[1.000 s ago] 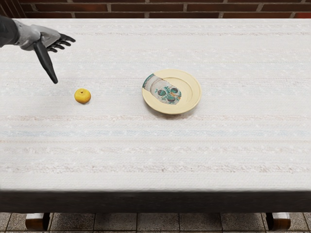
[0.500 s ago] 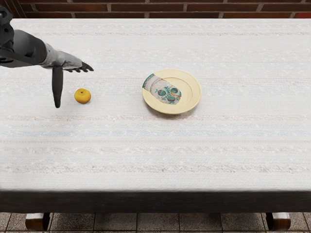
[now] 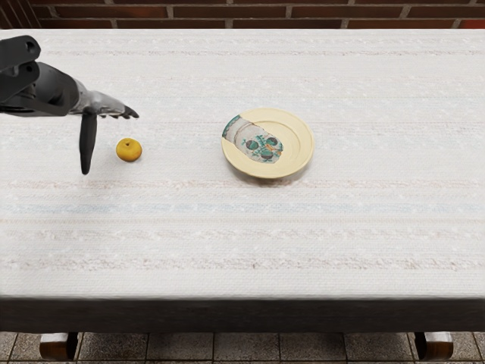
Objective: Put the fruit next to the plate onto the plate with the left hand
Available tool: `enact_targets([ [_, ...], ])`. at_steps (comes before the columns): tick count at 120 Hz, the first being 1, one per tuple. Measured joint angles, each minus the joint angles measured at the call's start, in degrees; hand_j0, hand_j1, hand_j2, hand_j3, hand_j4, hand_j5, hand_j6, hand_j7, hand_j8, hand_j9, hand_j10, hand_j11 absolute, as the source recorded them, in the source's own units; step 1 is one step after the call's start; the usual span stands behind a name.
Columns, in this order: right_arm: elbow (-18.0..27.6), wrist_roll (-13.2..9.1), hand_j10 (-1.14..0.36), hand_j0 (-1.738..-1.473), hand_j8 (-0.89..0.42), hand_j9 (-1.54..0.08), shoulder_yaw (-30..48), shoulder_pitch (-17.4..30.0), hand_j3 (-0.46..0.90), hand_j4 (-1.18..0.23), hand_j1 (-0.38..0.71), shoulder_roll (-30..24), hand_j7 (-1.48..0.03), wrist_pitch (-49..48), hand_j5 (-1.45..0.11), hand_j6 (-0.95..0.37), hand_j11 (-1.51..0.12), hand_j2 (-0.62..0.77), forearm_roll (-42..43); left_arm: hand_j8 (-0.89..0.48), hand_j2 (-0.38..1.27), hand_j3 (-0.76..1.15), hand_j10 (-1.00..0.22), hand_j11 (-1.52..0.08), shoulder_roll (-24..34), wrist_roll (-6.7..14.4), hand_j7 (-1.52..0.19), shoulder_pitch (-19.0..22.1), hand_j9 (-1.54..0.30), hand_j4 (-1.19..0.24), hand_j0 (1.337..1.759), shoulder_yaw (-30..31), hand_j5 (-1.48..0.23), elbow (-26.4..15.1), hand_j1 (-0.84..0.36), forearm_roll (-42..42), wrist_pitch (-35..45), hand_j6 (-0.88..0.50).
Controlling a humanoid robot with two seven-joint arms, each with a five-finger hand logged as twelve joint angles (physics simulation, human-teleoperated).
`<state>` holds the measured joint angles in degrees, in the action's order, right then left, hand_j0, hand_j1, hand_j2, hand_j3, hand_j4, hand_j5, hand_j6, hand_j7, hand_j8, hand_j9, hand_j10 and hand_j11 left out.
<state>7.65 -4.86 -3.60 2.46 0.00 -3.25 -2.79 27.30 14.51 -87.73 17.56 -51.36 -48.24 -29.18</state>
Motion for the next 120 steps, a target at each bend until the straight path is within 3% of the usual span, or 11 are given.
enact_targets([
  [28,0.0,0.0,-0.02,-1.658,-0.02,-0.03,0.0,0.0,0.0,-0.02,-0.32,0.0,-0.03,0.0,-0.03,-0.02,-0.03,0.0,0.0,0.0,0.0,0.0,0.0,0.0,-7.5,-0.2,0.0,1.8,0.0,0.0,1.658,0.1,0.0,7.0,0.35,-2.0,2.4,0.0],
  [46,0.0,0.0,-0.02,-1.658,-0.02,-0.03,0.0,0.0,0.0,-0.02,-0.32,0.0,-0.03,0.0,-0.03,-0.02,-0.03,0.0,0.0,0.0,0.0,0.0,0.0,0.0,-8.0,-0.3,0.0,2.0,0.0,0.0,1.658,0.2,0.0,10.7,0.35,-3.1,3.2,0.0],
  [120,0.0,0.0,-0.02,-1.658,-0.02,-0.03,0.0,0.0,0.0,-0.02,-0.32,0.0,-0.03,0.0,-0.03,-0.02,-0.03,0.0,0.0,0.0,0.0,0.0,0.0,0.0,-12.2,-0.4,0.0,5.2,0.0,0.0,1.658,4.9,0.0,11.4,0.35,-5.3,11.5,0.0],
])
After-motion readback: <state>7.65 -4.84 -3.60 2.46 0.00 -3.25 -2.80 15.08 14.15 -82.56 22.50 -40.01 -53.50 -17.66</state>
